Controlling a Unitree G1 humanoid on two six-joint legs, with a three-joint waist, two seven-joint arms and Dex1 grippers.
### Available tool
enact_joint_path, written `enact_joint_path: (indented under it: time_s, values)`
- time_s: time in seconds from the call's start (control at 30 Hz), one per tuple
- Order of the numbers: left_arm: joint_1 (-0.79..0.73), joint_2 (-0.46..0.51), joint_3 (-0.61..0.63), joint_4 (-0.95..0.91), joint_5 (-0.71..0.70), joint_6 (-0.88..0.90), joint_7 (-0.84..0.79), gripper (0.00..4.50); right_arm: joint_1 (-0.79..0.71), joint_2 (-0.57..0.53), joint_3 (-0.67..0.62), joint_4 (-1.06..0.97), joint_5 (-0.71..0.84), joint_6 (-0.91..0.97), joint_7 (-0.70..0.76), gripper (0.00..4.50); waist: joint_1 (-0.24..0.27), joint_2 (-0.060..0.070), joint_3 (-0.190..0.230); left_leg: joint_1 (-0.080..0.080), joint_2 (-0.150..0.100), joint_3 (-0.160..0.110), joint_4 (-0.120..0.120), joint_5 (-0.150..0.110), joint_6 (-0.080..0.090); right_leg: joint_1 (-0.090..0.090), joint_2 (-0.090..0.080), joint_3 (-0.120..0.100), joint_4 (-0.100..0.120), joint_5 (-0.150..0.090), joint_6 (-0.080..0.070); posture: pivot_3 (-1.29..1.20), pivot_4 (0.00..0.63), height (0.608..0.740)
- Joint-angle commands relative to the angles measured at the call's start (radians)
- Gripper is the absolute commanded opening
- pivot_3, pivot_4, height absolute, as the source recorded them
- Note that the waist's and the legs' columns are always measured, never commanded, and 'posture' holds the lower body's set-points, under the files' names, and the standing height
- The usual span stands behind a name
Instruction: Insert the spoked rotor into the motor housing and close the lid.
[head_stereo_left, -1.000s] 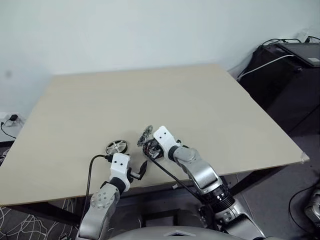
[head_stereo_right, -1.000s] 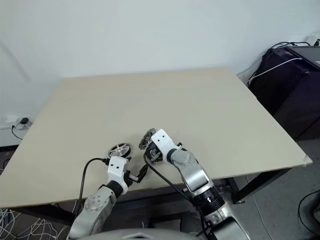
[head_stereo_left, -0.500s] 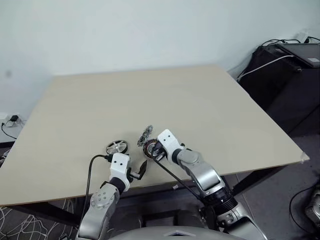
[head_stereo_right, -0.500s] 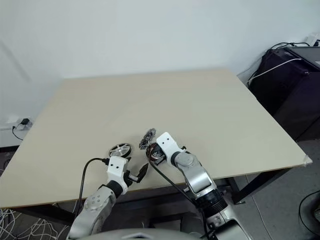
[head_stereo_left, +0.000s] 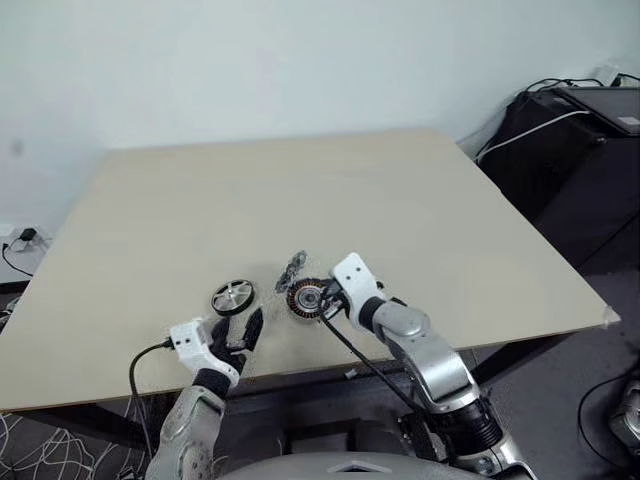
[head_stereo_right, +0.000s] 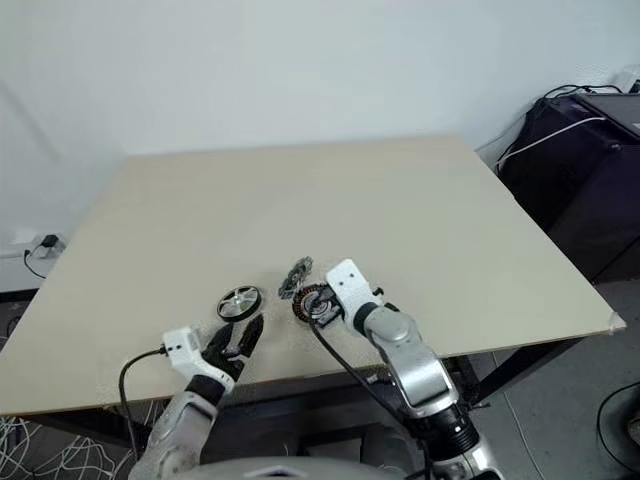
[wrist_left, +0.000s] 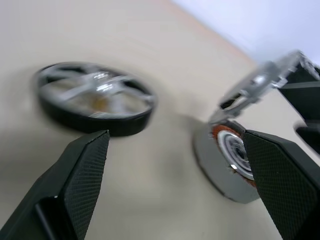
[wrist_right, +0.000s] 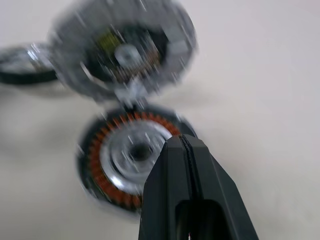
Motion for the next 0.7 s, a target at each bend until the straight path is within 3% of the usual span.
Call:
enact_joint_path:
  time_s: [0.03,0.37,0.7]
  values:
    - [-0.018,-0.019,0.004,-0.028,-0.062,0.010,-0.012,4.50,-0.004,0.004,-0.011,-0.048,0.009,-0.002,-0.008,0.02,-0.001,0.000,0.000,0.000,0.000,0.000,0.000,0.000,0.000,0.000,0.000,0.000,0.000,0.000,0.000,0.00,0.000,0.740]
    - [-0.095,-0.053,0.101,0.030,-0.290,0.115,0.085,4.50,0.009,0.014,-0.005,-0.062,0.015,0.003,-0.026,0.02,0.003,-0.003,0.002,0.000,0.000,0.000,0.001,0.000,0.000,0.000,0.000,0.000,0.000,0.002,0.003,0.00,0.000,0.740]
    - [-0.162,-0.073,0.120,0.107,-0.410,0.136,0.142,4.50,0.019,0.015,-0.014,-0.075,0.022,0.014,-0.039,0.02,0.010,-0.003,0.002,0.000,0.000,0.000,0.001,0.000,0.000,0.001,0.000,0.000,0.000,0.002,0.003,0.00,0.000,0.740]
